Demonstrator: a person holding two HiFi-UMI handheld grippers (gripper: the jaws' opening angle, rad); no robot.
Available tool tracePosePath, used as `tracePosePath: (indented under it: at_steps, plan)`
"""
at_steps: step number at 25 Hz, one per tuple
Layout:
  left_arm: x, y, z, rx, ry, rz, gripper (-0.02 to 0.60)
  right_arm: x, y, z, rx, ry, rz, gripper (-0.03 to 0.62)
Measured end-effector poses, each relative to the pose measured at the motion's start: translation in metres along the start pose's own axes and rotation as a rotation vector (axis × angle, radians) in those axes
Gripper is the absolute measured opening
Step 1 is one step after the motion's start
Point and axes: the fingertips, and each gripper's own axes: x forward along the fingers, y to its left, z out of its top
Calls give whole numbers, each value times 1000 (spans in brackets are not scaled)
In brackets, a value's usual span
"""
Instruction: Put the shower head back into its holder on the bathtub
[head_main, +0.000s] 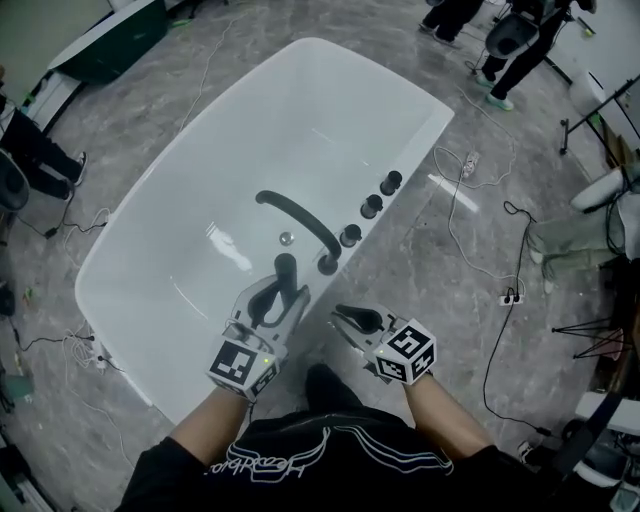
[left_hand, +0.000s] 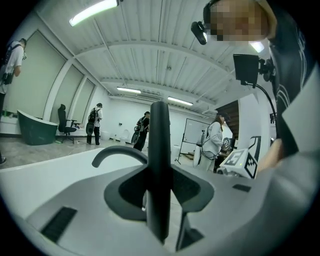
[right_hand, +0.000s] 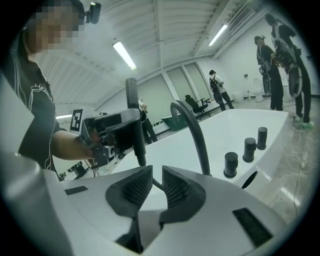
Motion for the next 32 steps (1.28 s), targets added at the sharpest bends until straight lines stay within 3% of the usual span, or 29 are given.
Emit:
tracePosePath:
  at_steps: [7, 15, 22, 32]
  plan:
    - [21, 21, -48, -76, -30, 30, 132, 1, -8, -17, -1, 50, 6, 63]
    - [44, 42, -92, -101, -13, 80, 132, -8, -25, -42, 23, 95, -21, 63]
    - [56, 47, -136, -68, 58, 96, 132, -4, -34, -62, 47, 120, -26, 63]
    - [47, 22, -192, 89, 223, 50, 133, -1, -36, -67, 60, 123, -14, 63]
